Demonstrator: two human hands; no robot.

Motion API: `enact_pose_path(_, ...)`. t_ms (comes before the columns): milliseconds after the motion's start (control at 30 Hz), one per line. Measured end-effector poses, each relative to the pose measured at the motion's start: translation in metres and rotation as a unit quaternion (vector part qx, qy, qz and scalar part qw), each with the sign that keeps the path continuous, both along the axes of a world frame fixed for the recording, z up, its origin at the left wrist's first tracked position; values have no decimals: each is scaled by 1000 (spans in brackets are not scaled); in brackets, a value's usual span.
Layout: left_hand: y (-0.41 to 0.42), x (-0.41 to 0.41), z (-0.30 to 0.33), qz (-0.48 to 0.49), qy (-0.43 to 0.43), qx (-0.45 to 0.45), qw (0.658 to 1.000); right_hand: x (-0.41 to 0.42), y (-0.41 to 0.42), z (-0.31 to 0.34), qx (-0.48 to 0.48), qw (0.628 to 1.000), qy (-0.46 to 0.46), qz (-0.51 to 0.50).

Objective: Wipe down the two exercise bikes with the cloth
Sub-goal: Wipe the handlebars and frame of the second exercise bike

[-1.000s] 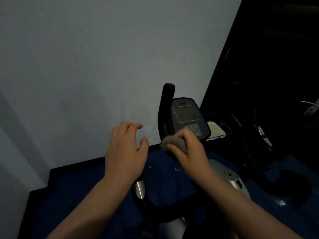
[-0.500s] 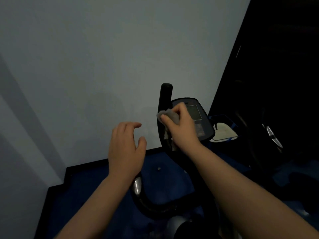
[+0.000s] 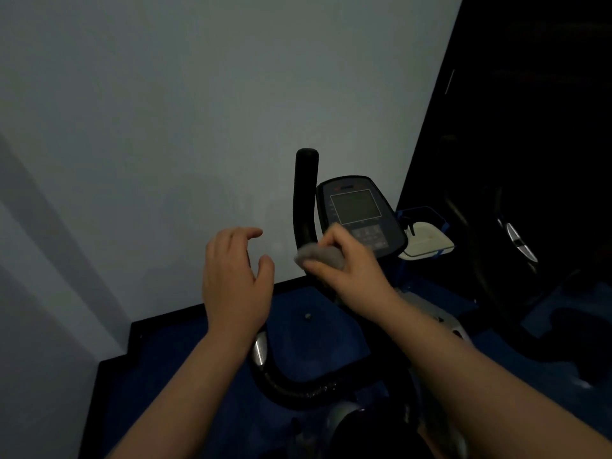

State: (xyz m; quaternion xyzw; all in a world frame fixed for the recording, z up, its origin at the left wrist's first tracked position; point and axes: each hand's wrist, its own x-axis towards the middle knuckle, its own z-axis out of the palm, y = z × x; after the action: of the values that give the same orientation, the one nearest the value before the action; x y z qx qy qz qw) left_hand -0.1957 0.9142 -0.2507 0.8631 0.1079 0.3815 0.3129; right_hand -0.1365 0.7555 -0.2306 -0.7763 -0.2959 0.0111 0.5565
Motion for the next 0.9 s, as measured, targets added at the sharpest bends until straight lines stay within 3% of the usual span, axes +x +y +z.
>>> enact_pose_path(167,-3,0,1,6,-6,-10,1000,3,-38,6,-91,994,11,63)
enact_pose_path(300,0,-2,1,-1,-5,-5,1000,33,12,53,134,982,-101,-92)
enact_pose_path(367,0,-2,0,0,-2,-1,1000,44,37,63,184,970,-124,-104)
enact_pose_path(567,-1,0,0,2,1,-9,1000,53,19,15,46,994,-87,-48)
enact_pose_path(733,-1,1,-1,5,-3,-8,1000,68,34,72,219,968,-102,-70)
enact_pose_path(900,-1,1,-1,9,-5,-8,1000,50,36,13,157,979,-47,-119)
